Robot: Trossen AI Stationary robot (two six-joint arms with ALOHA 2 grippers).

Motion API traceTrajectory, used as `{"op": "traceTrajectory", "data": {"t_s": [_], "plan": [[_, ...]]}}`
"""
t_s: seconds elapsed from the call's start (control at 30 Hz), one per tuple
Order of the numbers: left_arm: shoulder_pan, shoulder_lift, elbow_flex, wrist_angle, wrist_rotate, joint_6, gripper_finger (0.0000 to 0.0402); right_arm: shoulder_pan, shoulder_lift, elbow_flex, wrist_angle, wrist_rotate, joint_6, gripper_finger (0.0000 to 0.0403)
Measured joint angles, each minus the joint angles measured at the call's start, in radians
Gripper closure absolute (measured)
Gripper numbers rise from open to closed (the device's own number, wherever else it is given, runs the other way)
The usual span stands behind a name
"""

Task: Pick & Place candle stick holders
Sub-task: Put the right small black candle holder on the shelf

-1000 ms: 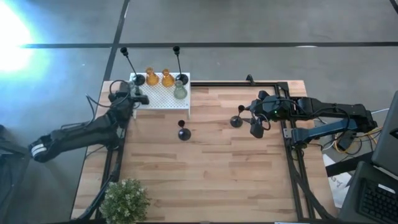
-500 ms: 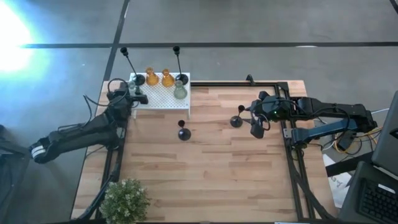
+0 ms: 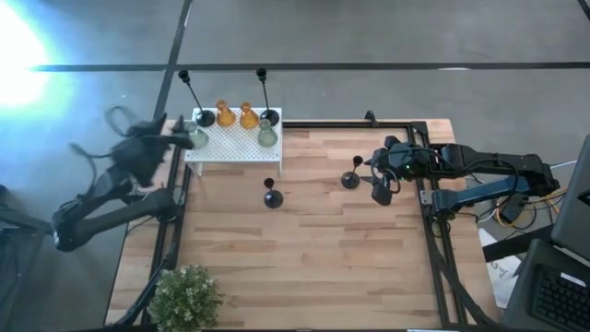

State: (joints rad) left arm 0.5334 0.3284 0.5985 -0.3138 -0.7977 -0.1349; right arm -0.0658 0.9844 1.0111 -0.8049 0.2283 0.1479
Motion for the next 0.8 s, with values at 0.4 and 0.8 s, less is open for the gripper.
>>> {"op": "traceTrajectory", "data": {"t_s": [0.4, 0.8], "plan": [[-0.006, -0.054, -0.004, 0.173, 1.198, -0.135, 0.0138, 0.002, 0.0, -0.001, 0.027, 0.0, 0.021, 0.0188], [-0.284, -0.038, -0.281, 0.526, 1.221, -0.267, 0.0138, 0.002, 0.0, -0.012, 0.027, 0.001, 0.033, 0.0188]]}}
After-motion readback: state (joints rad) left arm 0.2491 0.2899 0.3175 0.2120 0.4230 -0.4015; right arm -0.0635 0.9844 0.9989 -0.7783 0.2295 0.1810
